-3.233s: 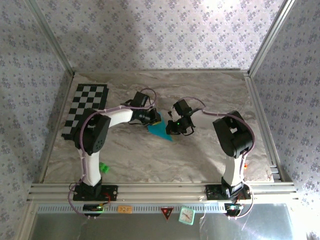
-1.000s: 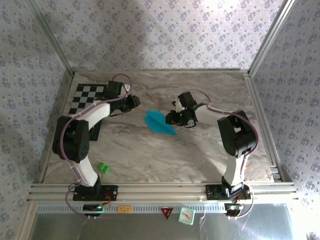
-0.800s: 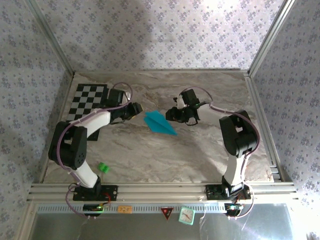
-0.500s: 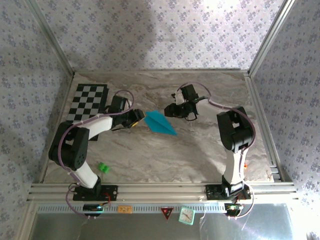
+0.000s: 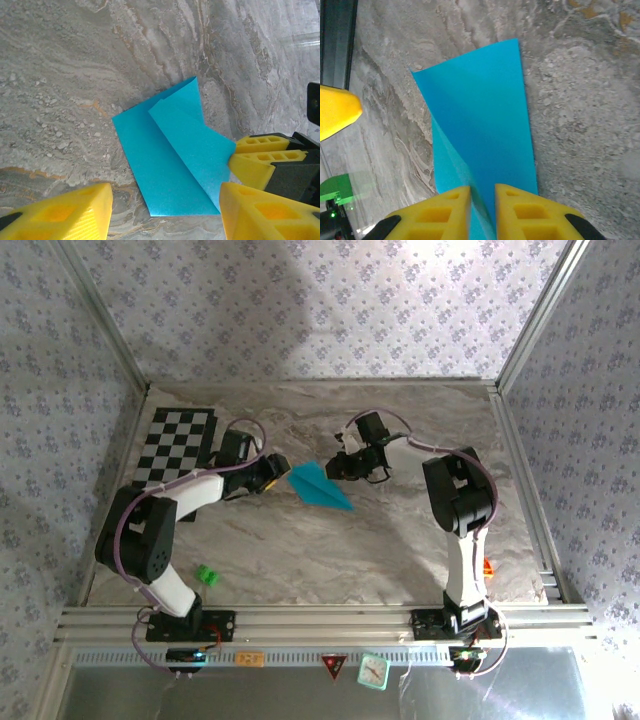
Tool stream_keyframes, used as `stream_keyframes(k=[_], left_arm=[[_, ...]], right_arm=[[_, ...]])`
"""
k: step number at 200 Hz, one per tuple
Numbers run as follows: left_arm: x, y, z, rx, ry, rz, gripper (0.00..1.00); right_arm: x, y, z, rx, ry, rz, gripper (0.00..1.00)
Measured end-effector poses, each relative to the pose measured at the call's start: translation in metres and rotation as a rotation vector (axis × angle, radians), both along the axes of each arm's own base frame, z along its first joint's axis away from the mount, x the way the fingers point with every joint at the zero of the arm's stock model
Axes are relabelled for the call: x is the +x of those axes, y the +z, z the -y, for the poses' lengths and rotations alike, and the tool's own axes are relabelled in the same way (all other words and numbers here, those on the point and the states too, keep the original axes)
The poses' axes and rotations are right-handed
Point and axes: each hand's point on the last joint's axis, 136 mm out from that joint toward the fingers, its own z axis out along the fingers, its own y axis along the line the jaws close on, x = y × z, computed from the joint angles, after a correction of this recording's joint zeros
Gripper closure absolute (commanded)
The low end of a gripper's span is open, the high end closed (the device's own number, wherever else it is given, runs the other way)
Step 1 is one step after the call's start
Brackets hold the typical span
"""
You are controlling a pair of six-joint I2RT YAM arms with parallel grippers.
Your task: Fold a paper plane with a square sheet of paper (pick it up from the middle)
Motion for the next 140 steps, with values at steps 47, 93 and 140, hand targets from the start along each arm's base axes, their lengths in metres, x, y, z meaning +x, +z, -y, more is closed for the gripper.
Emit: stream_keyframes(k=[47,93,140], left_arm=[[0.001,0.011,0.001,-0.028,0.009,0.028,0.35],[-0.003,0.035,0.012,-0.129,0.001,0.09,0.27],[-0.007,0.072,0.039,-0.23,-0.05,0.184,0.19]], right_arm=[[0.004,0.008,-0.006,0.049,0.002,0.018,0.94],[0.006,0.046,0.0,0.15,-0.068,0.068,0.95],[0.015,0.112,0.001,0.337,-0.161,0.129,0.95]])
